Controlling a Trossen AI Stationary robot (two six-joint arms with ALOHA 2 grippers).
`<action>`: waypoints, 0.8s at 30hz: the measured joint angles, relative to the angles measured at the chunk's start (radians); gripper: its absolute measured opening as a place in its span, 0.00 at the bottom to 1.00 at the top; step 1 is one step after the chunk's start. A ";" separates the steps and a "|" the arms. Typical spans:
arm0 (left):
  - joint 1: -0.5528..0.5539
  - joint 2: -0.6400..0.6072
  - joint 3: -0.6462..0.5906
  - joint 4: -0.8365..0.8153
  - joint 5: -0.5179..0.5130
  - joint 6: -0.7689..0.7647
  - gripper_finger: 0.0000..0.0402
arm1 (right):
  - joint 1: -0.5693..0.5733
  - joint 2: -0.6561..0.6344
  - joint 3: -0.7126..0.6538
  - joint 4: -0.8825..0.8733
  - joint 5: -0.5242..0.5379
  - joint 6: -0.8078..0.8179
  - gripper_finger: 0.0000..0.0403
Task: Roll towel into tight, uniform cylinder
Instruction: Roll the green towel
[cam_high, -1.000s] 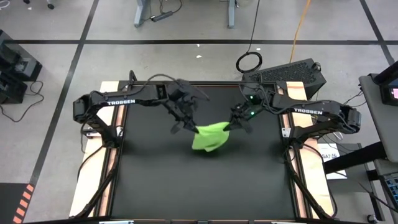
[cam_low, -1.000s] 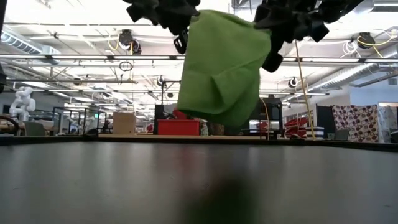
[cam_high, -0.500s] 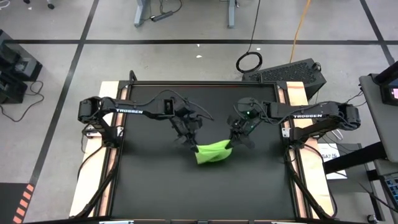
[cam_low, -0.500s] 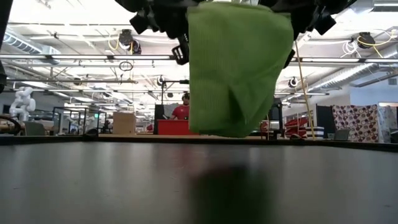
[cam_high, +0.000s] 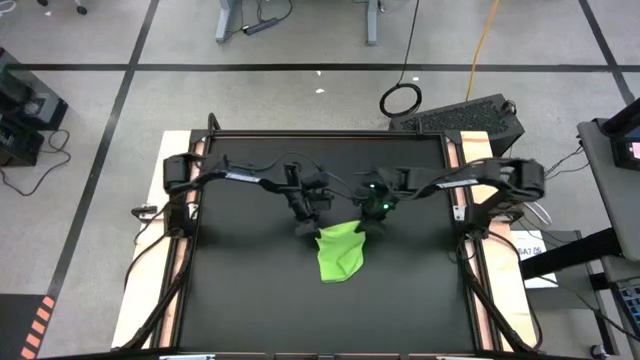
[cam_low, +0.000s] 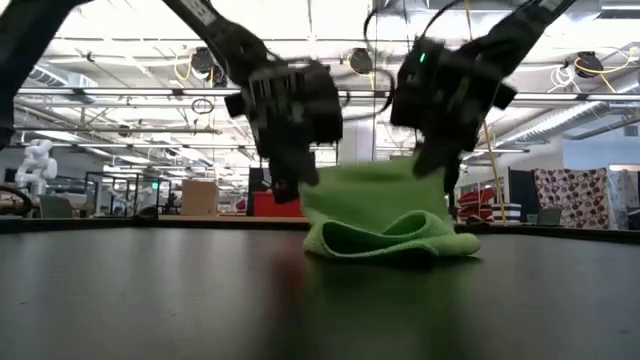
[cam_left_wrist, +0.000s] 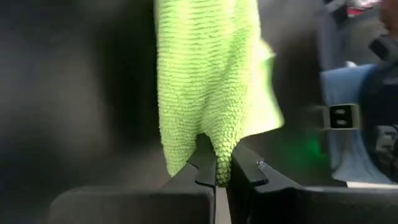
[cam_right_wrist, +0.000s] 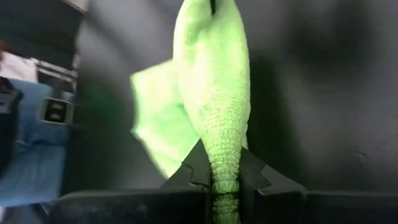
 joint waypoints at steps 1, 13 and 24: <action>0.009 0.016 0.000 -0.004 -0.006 0.000 0.03 | -0.012 0.022 0.000 0.011 0.001 -0.011 0.04; 0.100 0.054 0.002 0.014 -0.130 0.021 0.04 | -0.121 0.095 0.000 0.044 0.154 -0.079 0.10; 0.125 0.055 0.002 -0.006 -0.198 0.021 0.04 | -0.172 -0.068 0.000 -0.019 0.164 -0.132 0.60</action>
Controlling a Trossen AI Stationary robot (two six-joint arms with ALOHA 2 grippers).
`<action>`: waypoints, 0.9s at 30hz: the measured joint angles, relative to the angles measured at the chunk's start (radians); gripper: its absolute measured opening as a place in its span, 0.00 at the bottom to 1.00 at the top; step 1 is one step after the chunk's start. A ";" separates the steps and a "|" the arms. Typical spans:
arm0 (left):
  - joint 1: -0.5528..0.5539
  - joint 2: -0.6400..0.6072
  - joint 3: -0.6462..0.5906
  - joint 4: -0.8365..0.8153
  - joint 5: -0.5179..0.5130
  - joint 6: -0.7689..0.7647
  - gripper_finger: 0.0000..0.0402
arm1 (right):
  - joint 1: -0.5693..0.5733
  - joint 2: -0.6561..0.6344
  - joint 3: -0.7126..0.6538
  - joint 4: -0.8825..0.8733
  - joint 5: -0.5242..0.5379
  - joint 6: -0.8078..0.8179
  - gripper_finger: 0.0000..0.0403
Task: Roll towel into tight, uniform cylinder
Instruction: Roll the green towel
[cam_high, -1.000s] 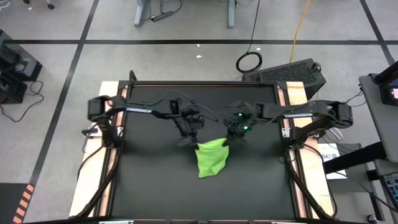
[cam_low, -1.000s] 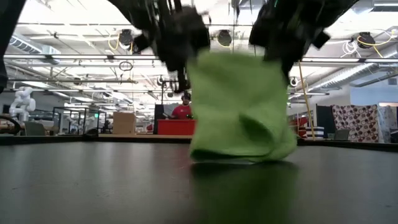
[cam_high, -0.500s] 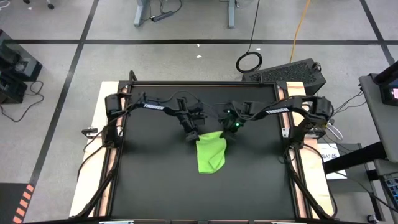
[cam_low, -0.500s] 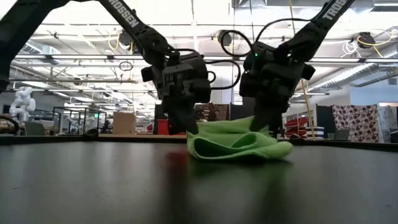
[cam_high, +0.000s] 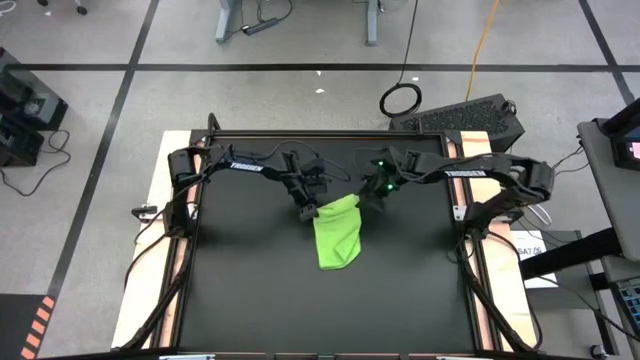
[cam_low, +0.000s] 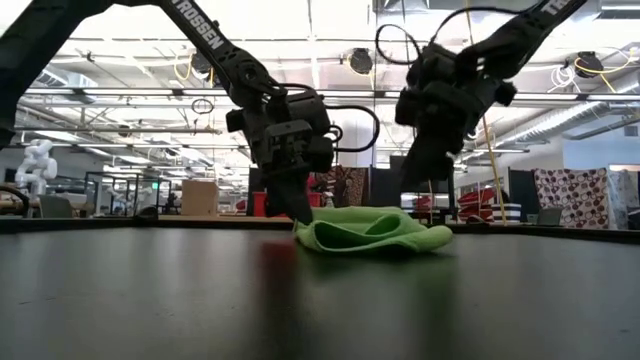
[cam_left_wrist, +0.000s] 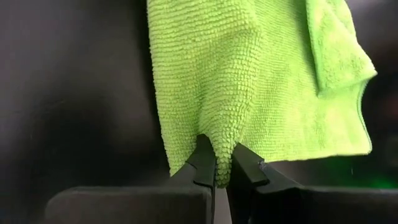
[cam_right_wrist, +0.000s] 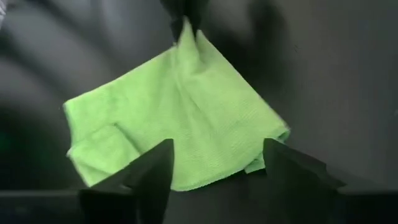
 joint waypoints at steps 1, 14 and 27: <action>0.002 0.000 0.000 -0.002 -0.001 0.000 0.05 | 0.001 -0.017 0.000 -0.009 -0.001 -0.001 0.62; 0.008 0.000 0.000 0.006 -0.012 0.004 0.05 | 0.276 0.071 0.001 0.160 -0.100 0.009 0.51; 0.008 0.000 0.000 0.003 -0.014 -0.003 0.05 | 0.360 0.289 0.000 0.302 0.078 0.008 0.39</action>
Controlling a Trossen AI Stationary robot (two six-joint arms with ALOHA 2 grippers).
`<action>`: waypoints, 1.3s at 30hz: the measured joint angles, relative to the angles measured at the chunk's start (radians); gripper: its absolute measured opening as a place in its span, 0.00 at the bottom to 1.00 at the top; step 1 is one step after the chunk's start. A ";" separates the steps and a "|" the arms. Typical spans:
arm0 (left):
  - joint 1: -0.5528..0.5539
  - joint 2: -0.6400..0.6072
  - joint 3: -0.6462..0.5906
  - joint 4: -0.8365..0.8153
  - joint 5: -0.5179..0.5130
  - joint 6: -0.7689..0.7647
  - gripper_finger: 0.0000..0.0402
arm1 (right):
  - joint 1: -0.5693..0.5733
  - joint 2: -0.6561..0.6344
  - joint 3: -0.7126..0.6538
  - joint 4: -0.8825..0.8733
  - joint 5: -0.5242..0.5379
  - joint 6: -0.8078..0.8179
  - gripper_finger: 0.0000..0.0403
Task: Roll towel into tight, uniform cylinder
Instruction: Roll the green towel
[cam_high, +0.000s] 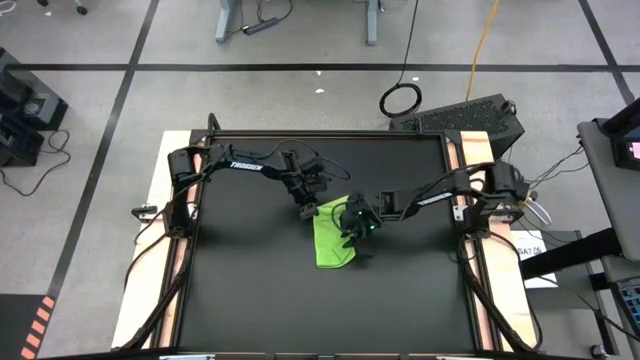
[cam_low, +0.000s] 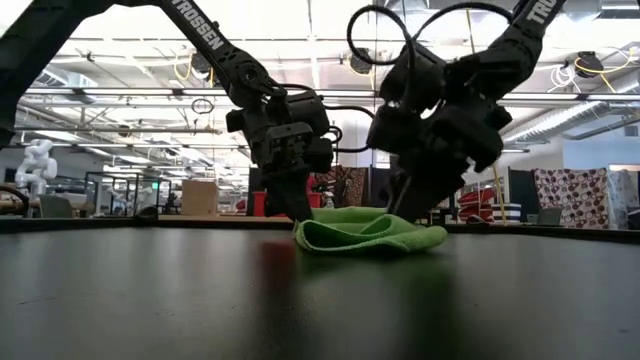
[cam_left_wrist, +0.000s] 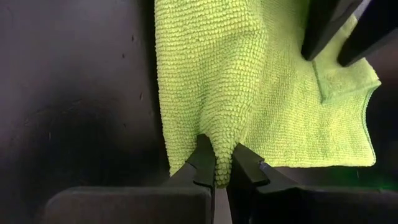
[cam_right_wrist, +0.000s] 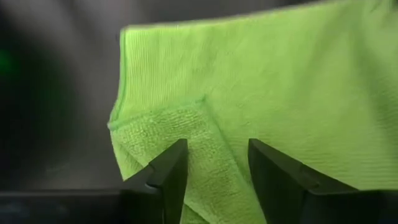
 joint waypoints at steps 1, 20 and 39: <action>0.000 0.000 0.000 -0.001 0.000 0.000 0.05 | 0.007 0.013 0.000 0.001 0.002 -0.003 0.39; 0.003 0.005 0.002 -0.032 -0.041 0.003 0.05 | 0.068 -0.046 0.000 -0.122 0.132 -0.076 0.02; 0.015 0.068 0.013 -0.055 0.000 0.003 0.05 | 0.125 -0.181 0.001 -0.253 0.142 -0.235 0.03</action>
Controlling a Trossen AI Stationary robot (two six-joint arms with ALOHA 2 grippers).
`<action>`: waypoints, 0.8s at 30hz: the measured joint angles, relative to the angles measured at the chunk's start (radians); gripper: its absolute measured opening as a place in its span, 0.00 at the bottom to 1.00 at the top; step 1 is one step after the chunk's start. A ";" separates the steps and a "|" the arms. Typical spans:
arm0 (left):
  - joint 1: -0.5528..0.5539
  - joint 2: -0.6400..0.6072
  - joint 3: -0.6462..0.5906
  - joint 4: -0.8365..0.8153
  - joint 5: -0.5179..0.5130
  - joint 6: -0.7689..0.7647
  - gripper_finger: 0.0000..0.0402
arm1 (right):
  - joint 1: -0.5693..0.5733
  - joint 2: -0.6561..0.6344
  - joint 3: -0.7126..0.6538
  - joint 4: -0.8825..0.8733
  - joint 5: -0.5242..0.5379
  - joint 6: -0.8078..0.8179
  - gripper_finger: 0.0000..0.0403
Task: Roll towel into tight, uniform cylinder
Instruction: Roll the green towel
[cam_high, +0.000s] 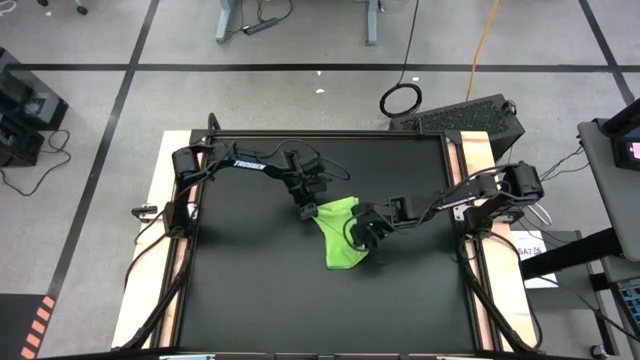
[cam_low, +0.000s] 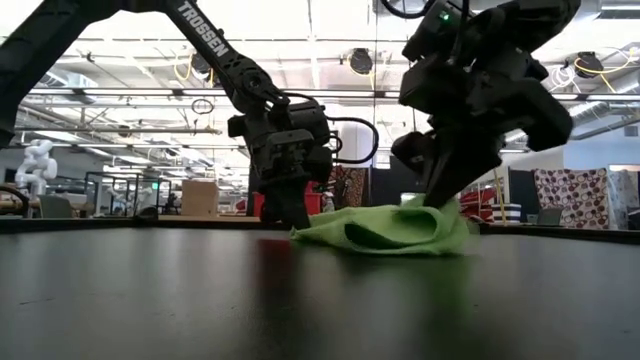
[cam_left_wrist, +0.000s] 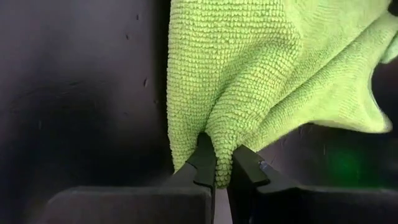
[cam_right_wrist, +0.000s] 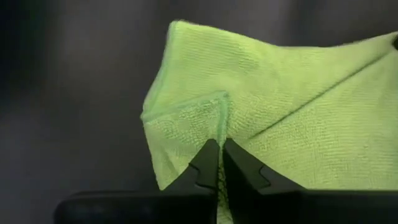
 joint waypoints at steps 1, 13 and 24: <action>0.000 0.000 0.000 -0.001 0.000 0.000 0.05 | 0.004 0.000 0.000 -0.001 -0.006 -0.008 0.03; 0.004 0.000 -0.002 -0.003 -0.003 0.002 0.05 | 0.025 0.000 -0.001 -0.053 0.008 -0.022 0.08; 0.004 0.000 -0.002 -0.004 -0.003 0.000 0.05 | 0.066 0.000 -0.074 -0.035 -0.026 -0.038 0.08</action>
